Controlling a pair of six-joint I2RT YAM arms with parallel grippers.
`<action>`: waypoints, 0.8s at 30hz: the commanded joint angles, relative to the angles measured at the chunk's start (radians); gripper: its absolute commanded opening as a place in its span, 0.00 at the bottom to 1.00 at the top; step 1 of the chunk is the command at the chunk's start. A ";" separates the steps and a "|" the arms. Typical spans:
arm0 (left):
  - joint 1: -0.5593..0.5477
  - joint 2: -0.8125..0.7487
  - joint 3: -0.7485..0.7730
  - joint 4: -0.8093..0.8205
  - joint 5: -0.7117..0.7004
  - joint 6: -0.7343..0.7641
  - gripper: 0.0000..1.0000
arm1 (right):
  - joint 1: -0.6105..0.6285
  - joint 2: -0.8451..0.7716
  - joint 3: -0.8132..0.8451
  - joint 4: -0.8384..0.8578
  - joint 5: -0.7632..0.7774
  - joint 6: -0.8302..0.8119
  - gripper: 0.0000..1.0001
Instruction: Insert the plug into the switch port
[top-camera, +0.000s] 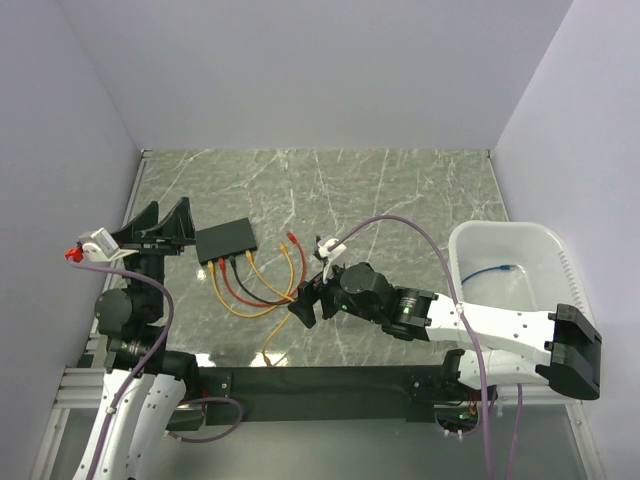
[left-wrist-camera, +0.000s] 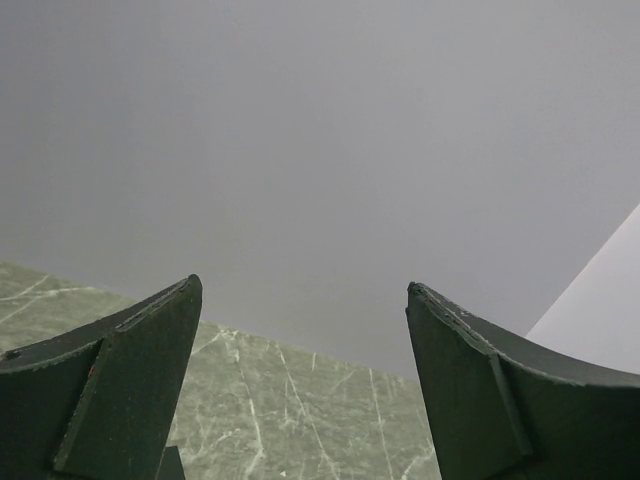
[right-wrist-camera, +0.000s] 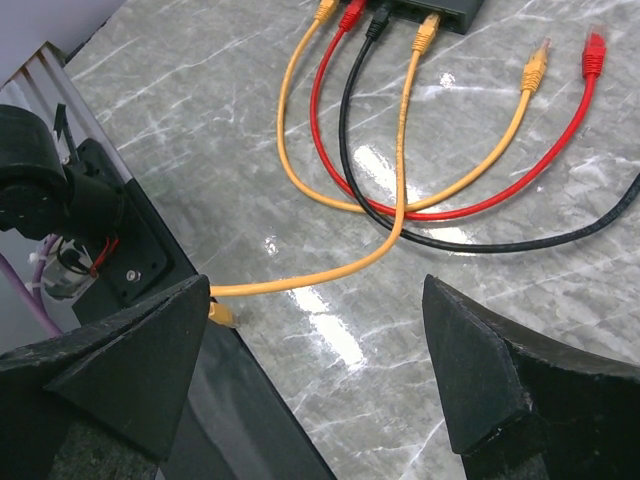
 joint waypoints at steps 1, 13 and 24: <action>-0.003 0.004 0.006 0.016 -0.016 0.017 0.89 | 0.008 -0.018 0.005 0.019 0.021 0.007 0.94; -0.003 0.004 0.006 0.010 -0.031 0.015 0.88 | 0.011 -0.015 -0.003 0.027 0.016 0.008 0.96; -0.003 0.013 0.009 0.004 -0.042 0.013 0.88 | 0.023 -0.014 -0.012 0.046 -0.008 -0.004 0.97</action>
